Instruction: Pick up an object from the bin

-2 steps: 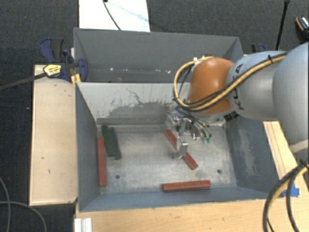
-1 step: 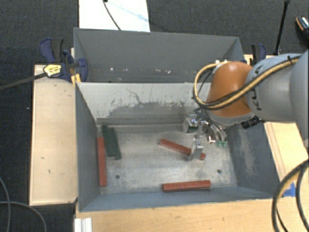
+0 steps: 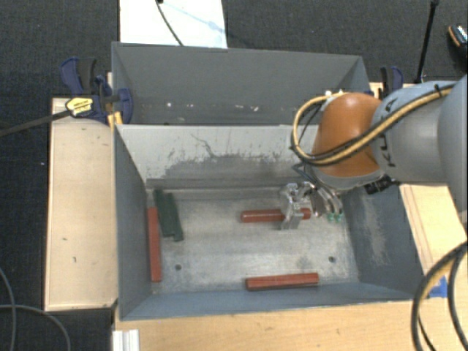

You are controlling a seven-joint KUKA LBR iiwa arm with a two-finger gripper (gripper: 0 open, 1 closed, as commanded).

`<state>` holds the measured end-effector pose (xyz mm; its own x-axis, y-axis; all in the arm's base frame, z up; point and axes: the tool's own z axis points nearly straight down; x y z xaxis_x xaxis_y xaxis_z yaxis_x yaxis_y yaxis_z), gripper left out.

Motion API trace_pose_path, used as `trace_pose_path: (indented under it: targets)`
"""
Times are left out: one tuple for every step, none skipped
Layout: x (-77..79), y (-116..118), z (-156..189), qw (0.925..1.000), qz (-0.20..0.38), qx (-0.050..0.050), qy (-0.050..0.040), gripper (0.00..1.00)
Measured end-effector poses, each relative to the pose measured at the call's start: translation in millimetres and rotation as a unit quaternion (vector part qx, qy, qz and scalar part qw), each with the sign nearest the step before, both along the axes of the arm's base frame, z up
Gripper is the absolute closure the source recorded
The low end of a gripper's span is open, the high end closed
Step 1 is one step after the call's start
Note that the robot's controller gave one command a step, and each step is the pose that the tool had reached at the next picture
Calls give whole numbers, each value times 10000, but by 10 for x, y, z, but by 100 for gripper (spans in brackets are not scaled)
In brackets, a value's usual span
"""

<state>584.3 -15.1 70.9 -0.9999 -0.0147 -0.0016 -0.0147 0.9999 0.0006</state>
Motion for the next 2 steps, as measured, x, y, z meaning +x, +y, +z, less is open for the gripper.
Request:
trace_pose_path:
  targets:
    - [-390, -340, 1261, 9992, 410, -12, -38, 100]
    - [-404, -589, 1610, 9892, 1465, -15, -27, 100]
